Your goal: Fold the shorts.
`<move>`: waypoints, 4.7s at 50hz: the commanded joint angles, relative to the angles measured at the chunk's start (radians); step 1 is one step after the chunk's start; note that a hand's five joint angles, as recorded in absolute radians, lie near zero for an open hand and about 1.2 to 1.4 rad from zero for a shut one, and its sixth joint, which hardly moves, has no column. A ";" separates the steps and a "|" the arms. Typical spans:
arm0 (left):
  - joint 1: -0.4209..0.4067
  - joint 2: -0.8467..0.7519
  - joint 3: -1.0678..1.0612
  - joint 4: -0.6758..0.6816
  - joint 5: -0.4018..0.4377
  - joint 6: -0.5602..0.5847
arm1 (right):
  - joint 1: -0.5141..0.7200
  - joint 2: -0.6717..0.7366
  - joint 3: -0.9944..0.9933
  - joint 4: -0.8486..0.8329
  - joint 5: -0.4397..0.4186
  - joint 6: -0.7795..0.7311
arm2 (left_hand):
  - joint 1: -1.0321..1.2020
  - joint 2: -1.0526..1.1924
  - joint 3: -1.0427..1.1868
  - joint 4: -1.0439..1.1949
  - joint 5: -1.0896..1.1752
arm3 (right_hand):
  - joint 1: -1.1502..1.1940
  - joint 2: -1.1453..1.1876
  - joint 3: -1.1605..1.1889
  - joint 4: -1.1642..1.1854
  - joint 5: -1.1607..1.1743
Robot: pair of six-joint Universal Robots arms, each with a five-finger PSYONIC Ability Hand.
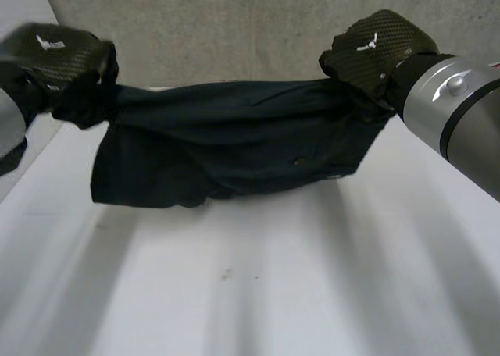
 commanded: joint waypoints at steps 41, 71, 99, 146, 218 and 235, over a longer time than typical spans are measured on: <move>-0.079 -0.464 0.326 0.802 -0.161 0.076 | 0.003 0.307 -0.099 -0.969 0.051 0.055 | 0.268 0.202 0.210 0.198 0.270 | 0.421 0.225 0.200 0.204 0.242; -0.063 -0.527 -0.257 0.626 -0.092 0.087 | -0.009 0.344 0.282 -0.433 0.036 0.222 | -0.354 -0.419 -0.411 -0.423 -0.352 | 0.421 0.225 0.200 0.204 0.242; 0.210 -0.315 -0.599 0.618 0.397 0.018 | -0.126 0.249 0.440 -0.407 -0.096 0.450 | -0.296 -0.361 -0.354 -0.365 -0.294 | 0.421 0.225 0.200 0.204 0.242; 0.144 -0.650 -0.265 0.635 0.385 0.028 | -0.126 0.249 0.471 -0.409 -0.111 0.444 | -0.255 -0.320 -0.312 -0.324 -0.253 | 0.421 0.225 0.200 0.204 0.242; 0.162 -0.486 -0.424 0.472 0.319 0.145 | -0.117 0.208 0.452 -0.352 -0.088 0.397 | -0.325 -0.391 -0.383 -0.395 -0.323 | 0.421 0.225 0.200 0.204 0.242; 0.171 -0.496 -0.412 0.486 0.322 0.154 | -0.115 0.211 0.461 -0.350 -0.095 0.398 | -0.299 -0.364 -0.357 -0.368 -0.297 | 0.421 0.225 0.200 0.204 0.242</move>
